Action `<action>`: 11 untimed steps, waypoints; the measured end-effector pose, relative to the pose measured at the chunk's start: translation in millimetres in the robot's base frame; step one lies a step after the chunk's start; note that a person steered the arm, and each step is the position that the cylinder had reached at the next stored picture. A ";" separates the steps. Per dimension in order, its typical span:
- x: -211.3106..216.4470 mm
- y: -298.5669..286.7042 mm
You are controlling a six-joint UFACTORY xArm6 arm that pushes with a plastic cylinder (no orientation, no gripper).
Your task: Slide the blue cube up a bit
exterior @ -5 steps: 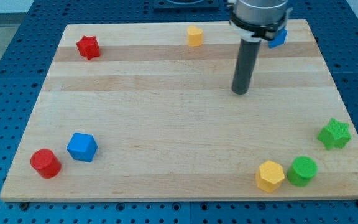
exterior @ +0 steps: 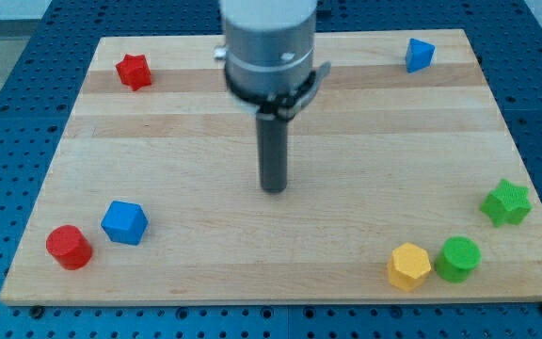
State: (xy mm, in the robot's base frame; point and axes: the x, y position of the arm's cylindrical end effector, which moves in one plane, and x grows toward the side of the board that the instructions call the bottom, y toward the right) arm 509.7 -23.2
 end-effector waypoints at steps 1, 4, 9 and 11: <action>59.2 -23.1; 105.9 -93.6; 35.3 -165.7; 7.9 -173.0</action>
